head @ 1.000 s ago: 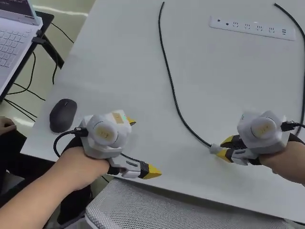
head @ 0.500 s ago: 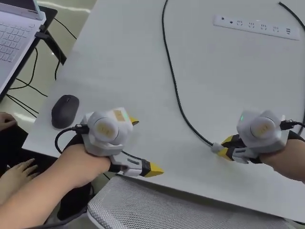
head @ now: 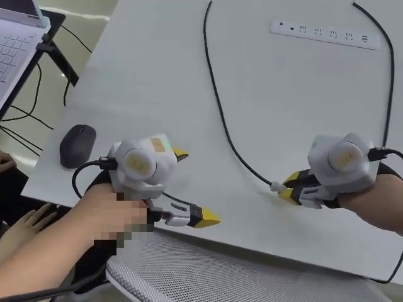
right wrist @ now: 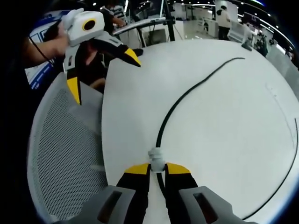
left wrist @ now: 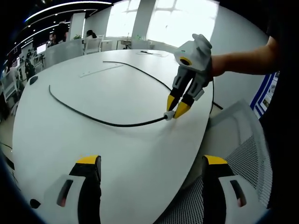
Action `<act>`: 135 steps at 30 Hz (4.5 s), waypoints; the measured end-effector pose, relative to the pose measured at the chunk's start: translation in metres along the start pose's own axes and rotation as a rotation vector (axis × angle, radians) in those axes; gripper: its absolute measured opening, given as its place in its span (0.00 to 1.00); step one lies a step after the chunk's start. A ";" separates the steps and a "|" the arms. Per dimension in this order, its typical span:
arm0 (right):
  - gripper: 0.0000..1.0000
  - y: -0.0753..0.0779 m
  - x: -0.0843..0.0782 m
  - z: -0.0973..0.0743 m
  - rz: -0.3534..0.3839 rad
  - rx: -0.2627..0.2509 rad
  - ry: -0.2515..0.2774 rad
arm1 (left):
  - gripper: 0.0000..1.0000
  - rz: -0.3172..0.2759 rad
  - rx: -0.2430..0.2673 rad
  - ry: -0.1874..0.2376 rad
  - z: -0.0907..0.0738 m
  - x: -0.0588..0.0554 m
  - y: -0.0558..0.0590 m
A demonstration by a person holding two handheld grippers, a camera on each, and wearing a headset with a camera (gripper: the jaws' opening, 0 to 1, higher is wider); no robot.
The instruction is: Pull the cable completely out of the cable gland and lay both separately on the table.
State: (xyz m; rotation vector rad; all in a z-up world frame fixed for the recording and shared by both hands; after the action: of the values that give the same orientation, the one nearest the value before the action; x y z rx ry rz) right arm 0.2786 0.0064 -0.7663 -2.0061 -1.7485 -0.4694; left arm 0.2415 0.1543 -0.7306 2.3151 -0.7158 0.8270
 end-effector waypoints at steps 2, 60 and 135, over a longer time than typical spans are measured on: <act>0.06 -0.001 0.001 -0.004 0.018 0.002 0.012 | 0.88 0.002 -0.011 0.015 0.001 0.006 0.006; 0.06 -0.067 0.040 -0.094 -0.355 0.020 0.132 | 0.39 0.134 -0.323 0.145 0.033 0.070 0.118; 0.11 -0.055 0.047 -0.104 0.343 0.548 0.517 | 0.15 0.260 -0.360 0.134 0.026 0.087 0.124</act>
State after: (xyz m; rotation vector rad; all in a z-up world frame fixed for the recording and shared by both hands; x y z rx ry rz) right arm 0.2336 -0.0034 -0.6485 -1.5618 -1.0464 -0.3105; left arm 0.2302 0.0266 -0.6461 1.8548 -1.0273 0.8759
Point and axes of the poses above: the centre of the closed fingertips' face, and the gripper's own axes: z roughly forward along the fingers, y roughly to its right, x roughly out of its top, the point moved 2 cm from there along -z, roughly backward along the fingers, and after that the axes turned 9 degrees about -z, right-handed, at the moved point
